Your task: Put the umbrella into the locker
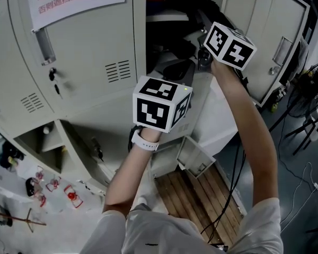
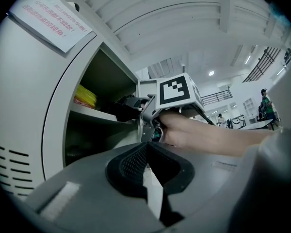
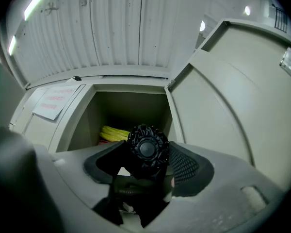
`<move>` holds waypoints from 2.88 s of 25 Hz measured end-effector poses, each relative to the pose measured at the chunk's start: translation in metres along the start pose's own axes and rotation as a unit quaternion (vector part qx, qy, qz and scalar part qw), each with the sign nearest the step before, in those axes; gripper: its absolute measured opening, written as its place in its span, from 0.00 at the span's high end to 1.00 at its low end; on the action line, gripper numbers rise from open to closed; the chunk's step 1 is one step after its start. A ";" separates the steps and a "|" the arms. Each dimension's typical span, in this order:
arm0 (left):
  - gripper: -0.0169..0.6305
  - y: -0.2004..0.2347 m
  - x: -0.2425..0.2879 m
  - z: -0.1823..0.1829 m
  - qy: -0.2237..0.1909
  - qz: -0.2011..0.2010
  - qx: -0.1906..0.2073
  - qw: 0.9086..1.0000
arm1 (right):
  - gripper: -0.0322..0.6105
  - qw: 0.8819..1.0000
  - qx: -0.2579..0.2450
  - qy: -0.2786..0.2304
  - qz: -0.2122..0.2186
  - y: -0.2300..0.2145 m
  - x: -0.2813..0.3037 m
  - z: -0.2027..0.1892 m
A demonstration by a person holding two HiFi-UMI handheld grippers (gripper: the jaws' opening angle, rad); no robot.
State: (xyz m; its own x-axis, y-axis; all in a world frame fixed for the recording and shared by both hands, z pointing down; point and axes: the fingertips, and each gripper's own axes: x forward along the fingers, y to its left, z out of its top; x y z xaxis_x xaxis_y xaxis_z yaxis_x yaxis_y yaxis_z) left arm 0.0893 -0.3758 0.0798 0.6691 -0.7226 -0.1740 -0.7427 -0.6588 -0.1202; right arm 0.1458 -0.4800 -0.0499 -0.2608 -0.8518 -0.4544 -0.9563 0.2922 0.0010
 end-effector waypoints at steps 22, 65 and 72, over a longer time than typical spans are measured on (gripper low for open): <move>0.95 0.029 -0.004 -0.001 0.002 0.019 0.004 1.000 | 0.57 0.999 -0.001 0.049 0.013 0.005 0.051 -0.017; 0.95 -0.046 -0.107 -0.070 -0.021 0.023 -0.005 1.000 | 0.56 0.990 -0.095 0.002 0.107 0.070 -0.274 -0.044; 0.95 -0.059 -0.126 -0.093 -0.032 0.020 -0.028 0.999 | 0.62 0.991 -0.107 0.031 0.078 0.070 -0.314 -0.081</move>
State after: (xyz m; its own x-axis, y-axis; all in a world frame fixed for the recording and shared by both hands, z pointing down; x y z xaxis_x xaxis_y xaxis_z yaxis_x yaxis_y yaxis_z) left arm 0.0512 -0.2654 0.1995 0.6348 -0.7345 -0.2399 -0.7647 -0.6418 -0.0582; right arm 0.1504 -0.2278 0.1653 -0.4096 -0.8299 -0.3789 -0.9077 0.3296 0.2596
